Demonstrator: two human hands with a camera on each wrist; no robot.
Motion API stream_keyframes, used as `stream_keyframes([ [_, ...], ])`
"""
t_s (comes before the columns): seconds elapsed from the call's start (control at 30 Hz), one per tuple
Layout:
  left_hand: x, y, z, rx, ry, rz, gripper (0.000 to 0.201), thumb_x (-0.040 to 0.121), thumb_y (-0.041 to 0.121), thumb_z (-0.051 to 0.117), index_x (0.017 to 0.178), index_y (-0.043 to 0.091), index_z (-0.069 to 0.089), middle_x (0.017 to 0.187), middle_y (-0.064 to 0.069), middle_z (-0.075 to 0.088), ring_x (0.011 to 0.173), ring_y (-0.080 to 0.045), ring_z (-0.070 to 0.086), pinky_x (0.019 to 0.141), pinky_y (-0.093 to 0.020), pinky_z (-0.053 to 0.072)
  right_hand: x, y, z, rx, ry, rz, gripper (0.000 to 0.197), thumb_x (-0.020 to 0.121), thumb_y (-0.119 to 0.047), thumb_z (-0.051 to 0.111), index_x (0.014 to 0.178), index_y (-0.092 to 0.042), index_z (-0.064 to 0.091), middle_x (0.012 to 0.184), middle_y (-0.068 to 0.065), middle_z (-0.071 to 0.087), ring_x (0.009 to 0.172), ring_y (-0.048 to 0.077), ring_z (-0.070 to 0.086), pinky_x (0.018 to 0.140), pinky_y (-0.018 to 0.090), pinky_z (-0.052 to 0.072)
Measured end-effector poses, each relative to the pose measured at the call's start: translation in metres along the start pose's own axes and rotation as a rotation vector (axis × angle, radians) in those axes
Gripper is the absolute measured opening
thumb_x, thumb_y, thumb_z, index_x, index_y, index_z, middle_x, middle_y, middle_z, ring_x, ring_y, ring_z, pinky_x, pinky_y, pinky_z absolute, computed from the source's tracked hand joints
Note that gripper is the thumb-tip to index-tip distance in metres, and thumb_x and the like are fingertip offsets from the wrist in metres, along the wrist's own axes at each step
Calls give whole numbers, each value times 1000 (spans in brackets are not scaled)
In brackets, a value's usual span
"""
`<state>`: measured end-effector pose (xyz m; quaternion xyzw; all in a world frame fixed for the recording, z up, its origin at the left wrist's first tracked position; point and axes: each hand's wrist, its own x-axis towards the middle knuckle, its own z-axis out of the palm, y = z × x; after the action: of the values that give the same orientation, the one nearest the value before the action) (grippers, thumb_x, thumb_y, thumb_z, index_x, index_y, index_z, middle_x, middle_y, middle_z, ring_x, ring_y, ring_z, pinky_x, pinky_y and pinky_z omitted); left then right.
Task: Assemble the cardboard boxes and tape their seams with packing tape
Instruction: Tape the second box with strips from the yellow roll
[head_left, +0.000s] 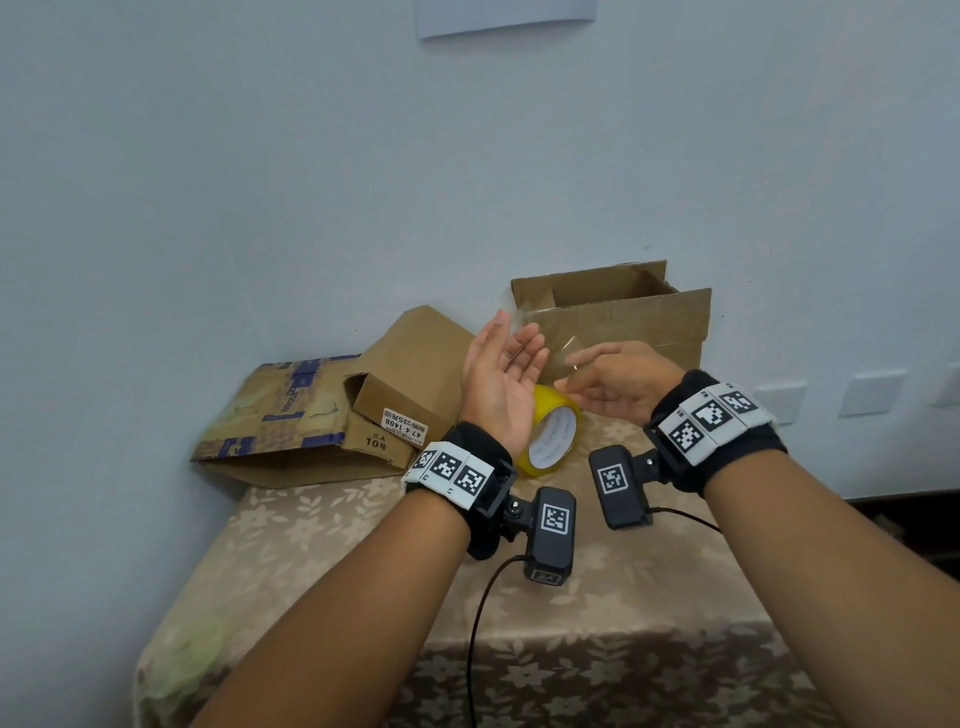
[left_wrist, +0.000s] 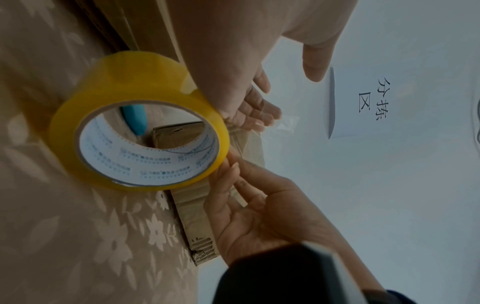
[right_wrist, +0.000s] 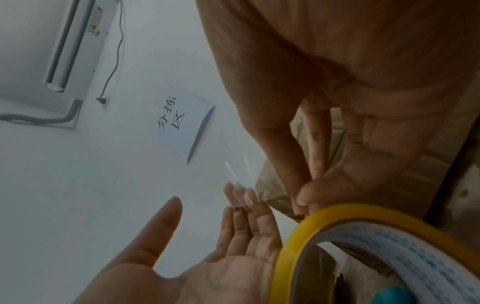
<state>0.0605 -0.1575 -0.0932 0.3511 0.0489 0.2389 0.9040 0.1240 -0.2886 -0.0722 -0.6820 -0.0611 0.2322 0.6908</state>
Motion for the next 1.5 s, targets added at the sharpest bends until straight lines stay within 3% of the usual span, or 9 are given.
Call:
stream_keyframes([
  [0.2,-1,-2,3,8,0,-18,40,98,25,66,134,11,55,102,-12,70,95,-22,68,93,-32,56,-5,-2,-4,-67,16,1,32,84,15,74,106,-6,67,82,13,76,66,16,74,53,24,60],
  [0.33,-1,-1,3,11,6,-12,39,96,26,67,131,12,56,100,-12,70,95,-22,68,94,-33,55,-2,1,-5,-244,82,-36,30,76,1,87,97,-11,70,76,4,70,47,4,59,41,19,42],
  [0.47,-2,1,1,4,17,-4,51,93,27,70,139,11,54,102,-12,69,96,-22,68,92,-33,56,1,4,-5,-200,14,25,26,82,-8,86,104,-12,73,79,3,71,59,9,59,54,23,52],
  [0.63,-3,2,2,-13,31,-11,60,91,28,72,144,9,52,103,-12,69,97,-22,68,90,-32,56,2,1,-4,-178,58,44,11,94,-15,73,103,-9,70,80,6,74,63,12,60,60,24,50],
  [0.77,-5,4,3,-48,32,-41,60,91,29,72,144,10,51,105,-12,69,103,-25,66,95,-35,55,3,2,-4,-137,135,-12,7,96,-10,68,102,-9,72,86,7,74,61,12,56,57,24,47],
  [0.93,-7,12,6,-81,28,-71,38,96,31,69,127,12,59,109,-13,68,110,-26,64,106,-37,51,5,-3,-2,-60,181,-126,11,98,-11,65,106,-8,73,83,3,72,61,11,56,57,23,47],
  [1.27,-3,38,9,-125,-7,-36,36,97,33,69,125,11,60,111,-13,70,109,-27,66,107,-40,51,1,-23,14,3,186,-349,17,101,-16,61,110,-8,73,90,5,73,70,12,63,59,23,53],
  [1.37,1,58,7,-126,-26,16,30,98,27,67,122,10,61,111,-14,71,108,-27,68,103,-39,54,-3,-29,25,30,185,-386,17,102,-14,59,111,-10,72,95,6,72,74,13,64,59,21,55],
  [1.5,11,98,-5,-94,-43,123,23,100,6,61,123,9,58,112,-18,73,101,-28,72,91,-37,60,-7,-33,49,112,130,-359,15,101,-10,58,110,-8,71,94,10,70,71,16,64,60,24,54],
])
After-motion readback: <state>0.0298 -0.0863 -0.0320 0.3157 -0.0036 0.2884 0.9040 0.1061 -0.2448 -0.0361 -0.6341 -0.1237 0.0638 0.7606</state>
